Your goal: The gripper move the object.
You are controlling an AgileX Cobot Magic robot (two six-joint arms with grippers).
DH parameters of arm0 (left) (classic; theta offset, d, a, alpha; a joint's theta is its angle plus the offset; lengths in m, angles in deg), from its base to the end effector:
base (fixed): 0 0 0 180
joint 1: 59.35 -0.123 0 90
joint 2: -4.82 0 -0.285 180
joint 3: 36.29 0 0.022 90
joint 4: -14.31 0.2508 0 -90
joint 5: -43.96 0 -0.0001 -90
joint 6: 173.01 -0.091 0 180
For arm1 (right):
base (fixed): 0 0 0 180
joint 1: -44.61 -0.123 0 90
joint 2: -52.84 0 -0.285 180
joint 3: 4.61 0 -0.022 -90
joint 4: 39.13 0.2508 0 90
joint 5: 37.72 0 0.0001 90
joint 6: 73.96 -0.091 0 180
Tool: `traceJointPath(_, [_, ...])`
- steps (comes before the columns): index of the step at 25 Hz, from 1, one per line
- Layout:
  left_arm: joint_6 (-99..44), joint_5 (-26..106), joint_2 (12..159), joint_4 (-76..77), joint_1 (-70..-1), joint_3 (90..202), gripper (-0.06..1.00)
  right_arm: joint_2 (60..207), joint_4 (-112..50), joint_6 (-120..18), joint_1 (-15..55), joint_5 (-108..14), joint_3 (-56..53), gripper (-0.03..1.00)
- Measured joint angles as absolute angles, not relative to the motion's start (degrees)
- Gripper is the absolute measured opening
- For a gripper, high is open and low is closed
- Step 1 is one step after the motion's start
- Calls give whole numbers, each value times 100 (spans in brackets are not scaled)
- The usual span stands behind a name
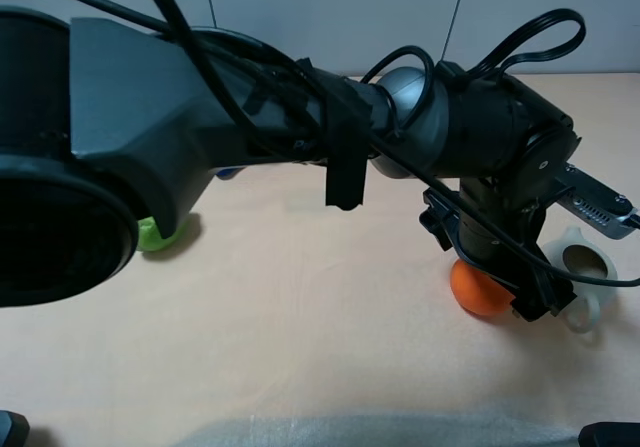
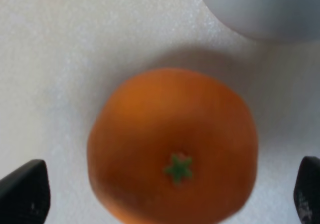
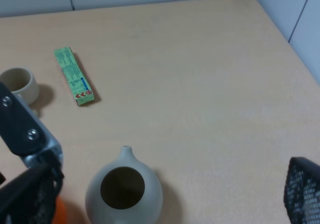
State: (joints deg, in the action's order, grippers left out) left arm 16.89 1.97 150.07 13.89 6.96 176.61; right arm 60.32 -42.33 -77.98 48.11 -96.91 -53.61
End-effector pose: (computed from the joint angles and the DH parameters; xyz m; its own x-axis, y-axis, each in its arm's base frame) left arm 0.2060 -0.4707 0.1284 -0.5189 0.7415 -0.4254 0.8378 0.5398 -0.0811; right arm -0.0040 -0.0041 0.2775 -0.4271 0.0677 -0.9017 0.1220 0.9924 0.0167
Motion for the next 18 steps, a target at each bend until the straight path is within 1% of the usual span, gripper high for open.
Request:
traceJointPath(10, [1682,-558,14543,1389,696,17731,99,6032,-4233,-7798,4811,-9691,-5361,69])
traceJointPath(18, [1434,-1299,14097,1103,494,17771,99,6032,-4233,-7798,4811,-9691,-5361,69])
